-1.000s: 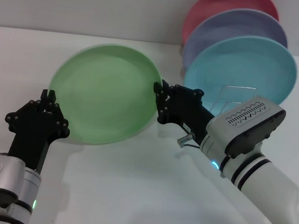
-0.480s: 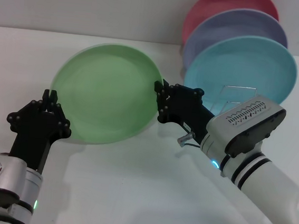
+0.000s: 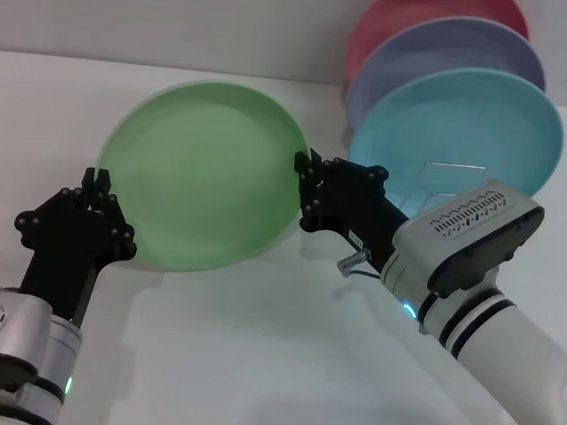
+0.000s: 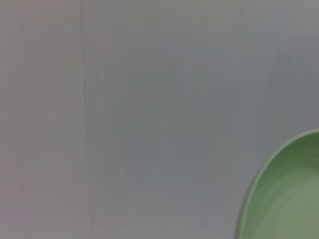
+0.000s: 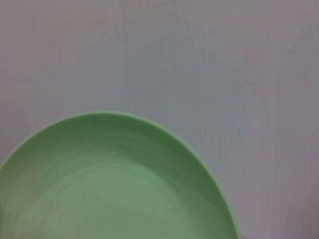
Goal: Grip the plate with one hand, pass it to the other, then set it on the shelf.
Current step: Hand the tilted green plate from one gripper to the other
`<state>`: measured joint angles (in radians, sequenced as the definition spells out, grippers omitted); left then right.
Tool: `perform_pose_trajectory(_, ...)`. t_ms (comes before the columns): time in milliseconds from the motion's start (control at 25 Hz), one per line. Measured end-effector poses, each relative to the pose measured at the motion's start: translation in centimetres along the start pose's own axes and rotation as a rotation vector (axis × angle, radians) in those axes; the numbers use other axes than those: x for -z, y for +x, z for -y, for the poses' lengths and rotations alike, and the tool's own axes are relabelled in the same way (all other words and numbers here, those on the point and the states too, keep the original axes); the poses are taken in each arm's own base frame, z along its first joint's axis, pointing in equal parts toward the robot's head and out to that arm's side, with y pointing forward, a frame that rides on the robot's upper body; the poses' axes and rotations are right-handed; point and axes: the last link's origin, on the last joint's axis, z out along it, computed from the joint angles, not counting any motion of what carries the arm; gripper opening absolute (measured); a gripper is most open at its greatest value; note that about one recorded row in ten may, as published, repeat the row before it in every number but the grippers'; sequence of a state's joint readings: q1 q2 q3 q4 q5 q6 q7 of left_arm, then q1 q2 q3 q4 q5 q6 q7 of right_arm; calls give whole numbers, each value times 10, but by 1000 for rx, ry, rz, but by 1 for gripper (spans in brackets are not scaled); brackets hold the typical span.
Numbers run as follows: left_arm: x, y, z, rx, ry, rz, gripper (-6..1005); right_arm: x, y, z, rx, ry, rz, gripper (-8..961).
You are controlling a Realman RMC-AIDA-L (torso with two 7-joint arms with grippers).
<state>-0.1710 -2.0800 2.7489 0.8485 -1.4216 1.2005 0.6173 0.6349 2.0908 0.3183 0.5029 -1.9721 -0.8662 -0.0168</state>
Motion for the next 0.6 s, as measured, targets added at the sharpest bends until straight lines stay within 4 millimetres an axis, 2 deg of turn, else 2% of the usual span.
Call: perform_pose_trajectory(600, 0, -1, 0, -1, -9, 3, 132, 1, 1, 2, 5, 4, -3, 23)
